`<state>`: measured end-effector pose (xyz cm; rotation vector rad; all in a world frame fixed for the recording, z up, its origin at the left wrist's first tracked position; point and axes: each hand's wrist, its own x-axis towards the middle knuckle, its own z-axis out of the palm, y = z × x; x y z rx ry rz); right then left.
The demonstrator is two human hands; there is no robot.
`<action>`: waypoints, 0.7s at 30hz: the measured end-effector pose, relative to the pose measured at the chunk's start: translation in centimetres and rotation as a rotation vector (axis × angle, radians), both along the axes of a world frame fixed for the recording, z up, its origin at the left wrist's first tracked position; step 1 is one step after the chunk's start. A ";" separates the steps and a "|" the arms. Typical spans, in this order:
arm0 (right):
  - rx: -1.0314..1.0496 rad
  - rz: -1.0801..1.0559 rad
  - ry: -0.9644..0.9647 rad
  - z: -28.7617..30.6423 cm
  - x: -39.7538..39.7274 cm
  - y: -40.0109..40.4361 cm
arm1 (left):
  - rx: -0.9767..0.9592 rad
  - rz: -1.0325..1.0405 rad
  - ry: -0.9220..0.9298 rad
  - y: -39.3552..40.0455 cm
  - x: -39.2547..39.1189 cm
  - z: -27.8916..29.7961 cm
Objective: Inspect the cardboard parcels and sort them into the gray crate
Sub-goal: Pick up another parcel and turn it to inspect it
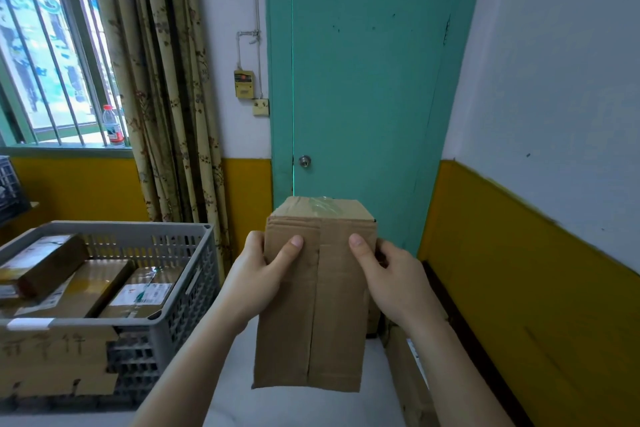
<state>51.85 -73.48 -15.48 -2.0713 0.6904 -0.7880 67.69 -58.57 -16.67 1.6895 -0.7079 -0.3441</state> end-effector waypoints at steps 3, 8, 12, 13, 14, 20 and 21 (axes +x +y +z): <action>-0.002 0.042 -0.015 -0.2 0.0 0.1 | -0.074 0.000 0.090 0.1 0.7 -0.4; 0.027 0.116 -0.017 -0.9 0.0 -0.9 | -0.102 -0.061 0.088 1.1 1.6 -0.9; 0.101 0.109 0.023 -1.7 0.0 -1.7 | -0.120 -0.053 0.093 1.1 1.8 -1.1; 0.161 0.106 0.054 -2.0 0.1 -1.7 | -0.123 -0.037 0.094 1.1 1.8 -1.2; 0.230 0.109 0.075 -2.3 0.1 -1.8 | -0.128 -0.024 0.100 1.0 1.8 -1.3; 0.375 0.133 0.088 -4.1 0.4 -2.2 | -0.080 -0.006 0.100 0.8 1.4 -1.8; 0.354 0.113 0.075 -4.3 0.4 -2.4 | -0.072 0.006 0.089 0.8 1.3 -1.8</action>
